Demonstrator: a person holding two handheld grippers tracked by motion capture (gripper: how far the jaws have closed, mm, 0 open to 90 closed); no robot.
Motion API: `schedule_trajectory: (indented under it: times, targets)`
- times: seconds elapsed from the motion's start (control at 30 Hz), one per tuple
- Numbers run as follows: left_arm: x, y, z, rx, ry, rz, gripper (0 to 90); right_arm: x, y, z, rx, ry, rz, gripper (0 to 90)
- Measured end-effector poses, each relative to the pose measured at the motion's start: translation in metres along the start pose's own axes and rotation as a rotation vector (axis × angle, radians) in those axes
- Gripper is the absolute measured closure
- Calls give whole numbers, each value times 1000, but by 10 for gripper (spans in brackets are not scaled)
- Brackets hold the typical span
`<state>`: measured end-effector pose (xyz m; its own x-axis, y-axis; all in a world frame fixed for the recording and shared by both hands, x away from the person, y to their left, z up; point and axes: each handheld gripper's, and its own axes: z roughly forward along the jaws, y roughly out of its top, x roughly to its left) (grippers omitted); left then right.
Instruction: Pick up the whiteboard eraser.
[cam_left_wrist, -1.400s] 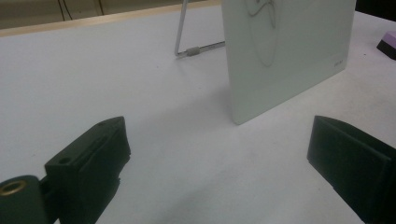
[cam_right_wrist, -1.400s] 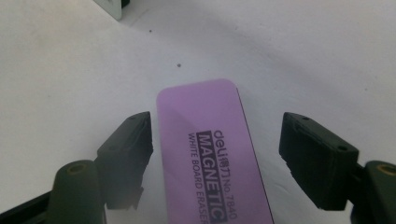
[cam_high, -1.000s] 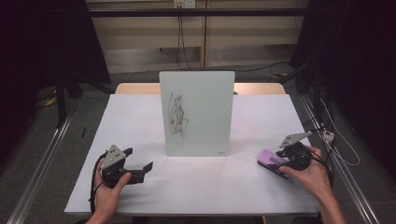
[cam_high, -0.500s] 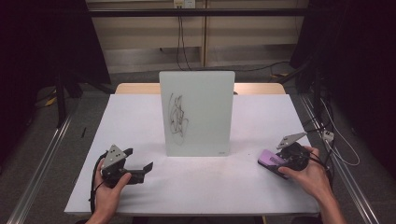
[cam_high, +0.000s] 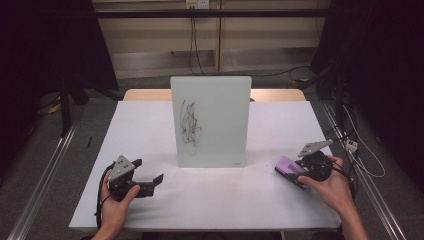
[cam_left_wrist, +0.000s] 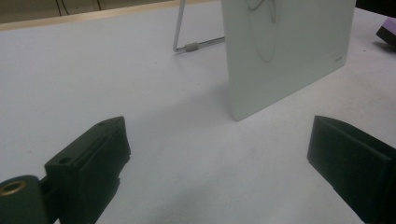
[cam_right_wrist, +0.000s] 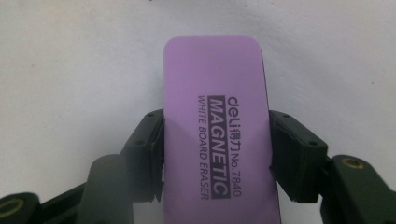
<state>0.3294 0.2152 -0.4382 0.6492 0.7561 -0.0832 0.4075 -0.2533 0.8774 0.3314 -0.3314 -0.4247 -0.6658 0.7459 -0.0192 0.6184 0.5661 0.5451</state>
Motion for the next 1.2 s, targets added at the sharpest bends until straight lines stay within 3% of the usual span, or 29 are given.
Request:
schedule_trajectory:
  times: [0.3, 0.8, 1.2]
  targets:
    - [5, -3, -2, 1, 5, -24, 54, 2, 8, 0, -65, 25, 6, 409]
    - [1, -1, -2, -1, 7, -3, 54, 7, 10, -1, -120, 45, 19, 410]
    - [1, -2, -3, 3, 9, -6, 54, 12, 15, -5, -181, 61, -4, 411]
